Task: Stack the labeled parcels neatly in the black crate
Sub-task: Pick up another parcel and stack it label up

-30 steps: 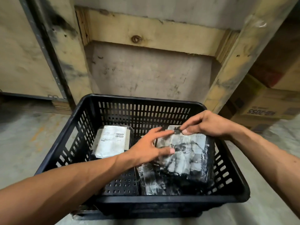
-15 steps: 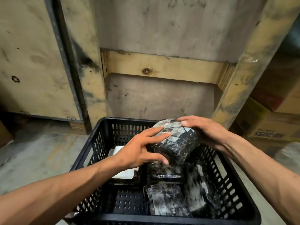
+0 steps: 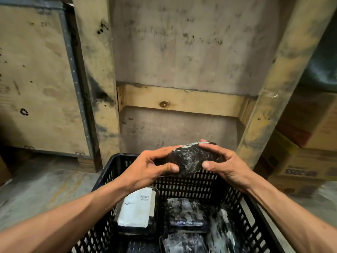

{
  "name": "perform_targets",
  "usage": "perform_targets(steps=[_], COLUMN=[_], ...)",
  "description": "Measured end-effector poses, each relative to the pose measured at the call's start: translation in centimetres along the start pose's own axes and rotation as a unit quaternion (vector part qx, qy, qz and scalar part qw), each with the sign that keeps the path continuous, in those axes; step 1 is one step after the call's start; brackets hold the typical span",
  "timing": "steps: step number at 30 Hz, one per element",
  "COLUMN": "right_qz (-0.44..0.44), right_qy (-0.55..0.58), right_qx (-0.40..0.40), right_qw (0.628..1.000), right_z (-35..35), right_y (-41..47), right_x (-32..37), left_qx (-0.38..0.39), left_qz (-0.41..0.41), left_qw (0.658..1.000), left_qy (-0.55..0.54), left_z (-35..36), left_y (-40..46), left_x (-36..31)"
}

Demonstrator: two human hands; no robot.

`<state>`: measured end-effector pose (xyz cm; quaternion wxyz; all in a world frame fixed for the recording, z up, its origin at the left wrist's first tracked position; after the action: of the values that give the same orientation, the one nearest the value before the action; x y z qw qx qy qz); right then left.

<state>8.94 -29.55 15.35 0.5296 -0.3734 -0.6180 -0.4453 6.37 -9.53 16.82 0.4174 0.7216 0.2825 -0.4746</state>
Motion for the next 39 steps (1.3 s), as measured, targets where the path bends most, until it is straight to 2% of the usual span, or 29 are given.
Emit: perform_targets(steps=[5,8,11,15,18,22,25,27,30,35,37,39], right_qz=[-0.039,-0.058,-0.039,-0.013,0.022,0.058,0.041,-0.004,-0.068,-0.067,-0.076,-0.066], right_qy=[-0.097,-0.131,-0.152,-0.113,-0.144,-0.195,-0.236,-0.218,-0.134,-0.080,-0.044,-0.029], right_qx=[0.002,-0.041,-0.088,-0.152,-0.186,-0.212,-0.213,-0.200,-0.146,-0.114,-0.125,-0.133], right_qw=[0.995,0.989,0.984,0.982,0.972,0.956,0.947,0.955,0.978,0.988,0.988,0.988], right_z=[1.5,1.9,2.0,2.1,2.1,2.0,2.1,2.3,3.5,6.0,6.0,5.8], right_y=[0.3,1.0,1.5,1.4,1.4,1.3,1.1,0.9,0.2,-0.4,-0.5,-0.5], right_x=[1.2,1.7,1.4,0.2,-0.2,0.4,0.8,1.0,0.7,-1.8,-2.3,-2.9], left_qx=[-0.049,-0.089,-0.122,-0.137,-0.134,-0.093,-0.130,-0.165,-0.211,-0.265,-0.240,-0.158], left_qz=[-0.011,-0.006,-0.008,-0.028,-0.055,-0.064,-0.049,-0.040,-0.037,-0.060,-0.073,-0.095], left_qw=[0.997,0.995,0.990,0.987,0.987,0.990,0.981,0.970,0.948,0.929,0.948,0.978], left_qy=[-0.053,-0.054,-0.064,-0.076,-0.074,-0.083,-0.134,-0.173,-0.237,-0.253,-0.198,-0.101], left_z=[-1.6,-2.4,-2.7,-2.6,-3.1,-2.7,-3.5,-4.4,-5.4,-5.4,-5.0,-4.0], left_y=[0.7,1.1,1.2,1.0,0.6,0.0,0.0,0.0,0.0,-0.3,-0.6,-0.9], left_x=[0.0,-0.3,-0.3,0.6,1.5,2.8,3.4,3.6,3.9,4.9,4.8,4.7])
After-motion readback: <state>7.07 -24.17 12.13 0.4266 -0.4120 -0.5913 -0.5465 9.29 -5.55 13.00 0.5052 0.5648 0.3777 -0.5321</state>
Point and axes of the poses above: each hand's wrist, its own y-axis towards the middle knuckle, its own z-axis out of the palm, x = y × z, the point moved 10 cm from there along y, towards the middle knuckle, and after that the axes turned 2 degrees about x, right-handed, at the moved point
